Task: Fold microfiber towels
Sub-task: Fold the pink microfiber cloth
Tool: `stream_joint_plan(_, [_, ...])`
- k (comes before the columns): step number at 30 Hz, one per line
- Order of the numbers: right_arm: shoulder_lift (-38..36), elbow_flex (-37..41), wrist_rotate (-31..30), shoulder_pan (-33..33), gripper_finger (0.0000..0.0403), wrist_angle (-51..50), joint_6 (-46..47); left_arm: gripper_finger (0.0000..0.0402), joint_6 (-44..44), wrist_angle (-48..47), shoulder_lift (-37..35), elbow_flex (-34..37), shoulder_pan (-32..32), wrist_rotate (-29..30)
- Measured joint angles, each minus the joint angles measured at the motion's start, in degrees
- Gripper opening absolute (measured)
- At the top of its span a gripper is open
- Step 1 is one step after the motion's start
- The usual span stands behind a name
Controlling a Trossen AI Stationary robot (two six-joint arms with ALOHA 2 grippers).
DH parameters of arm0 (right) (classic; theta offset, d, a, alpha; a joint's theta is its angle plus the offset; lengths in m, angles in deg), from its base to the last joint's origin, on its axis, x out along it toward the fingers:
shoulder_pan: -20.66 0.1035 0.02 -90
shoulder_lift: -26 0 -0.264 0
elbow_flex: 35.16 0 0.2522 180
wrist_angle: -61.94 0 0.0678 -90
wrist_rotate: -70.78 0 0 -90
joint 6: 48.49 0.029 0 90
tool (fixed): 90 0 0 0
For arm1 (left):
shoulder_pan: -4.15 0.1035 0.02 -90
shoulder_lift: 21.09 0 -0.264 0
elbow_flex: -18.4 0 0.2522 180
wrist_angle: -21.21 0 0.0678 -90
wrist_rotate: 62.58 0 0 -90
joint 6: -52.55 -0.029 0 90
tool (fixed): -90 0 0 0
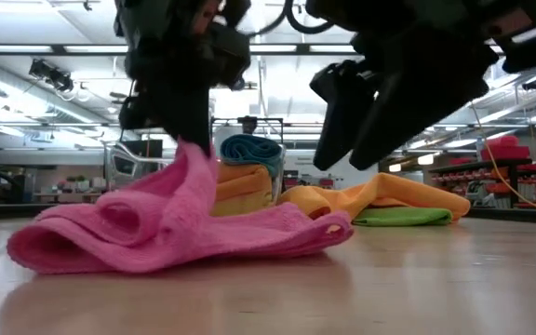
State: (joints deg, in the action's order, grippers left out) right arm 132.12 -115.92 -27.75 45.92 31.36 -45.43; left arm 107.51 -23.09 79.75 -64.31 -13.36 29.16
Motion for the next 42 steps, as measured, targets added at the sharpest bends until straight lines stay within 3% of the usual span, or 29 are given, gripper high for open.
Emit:
stream_joint_plan(5, [1.45,1.75,-2.98,-0.91,0.0229,1.51,-2.31,0.0009,-1.51,3.19,-1.74,0.00,1.33,0.08])
stream_joint_plan(12, [1.88,7.14,-1.79,-4.15,0.0229,8.58,2.20,0.0037,-1.66,4.87,-2.17,0.00,2.60,1.70])
stream_joint_plan(20, [1.86,12.56,-0.13,-5.27,0.0229,15.92,3.30,0.0012,-1.72,9.74,-1.63,-0.02,4.24,4.31])
stream_joint_plan(30, [2.33,12.66,0.08,-5.22,0.0229,17.71,3.24,0.0033,-1.37,13.03,1.61,0.00,6.00,5.24])
stream_joint_plan(39, [2.37,12.63,0.07,-5.20,0.0229,17.70,3.46,0.0013,-2.45,14.80,4.63,0.04,5.94,4.94])
stream_joint_plan(42, [2.40,12.47,0.08,-5.21,0.0229,17.59,4.29,0.0035,-5.56,15.45,4.76,-0.03,5.77,5.03])
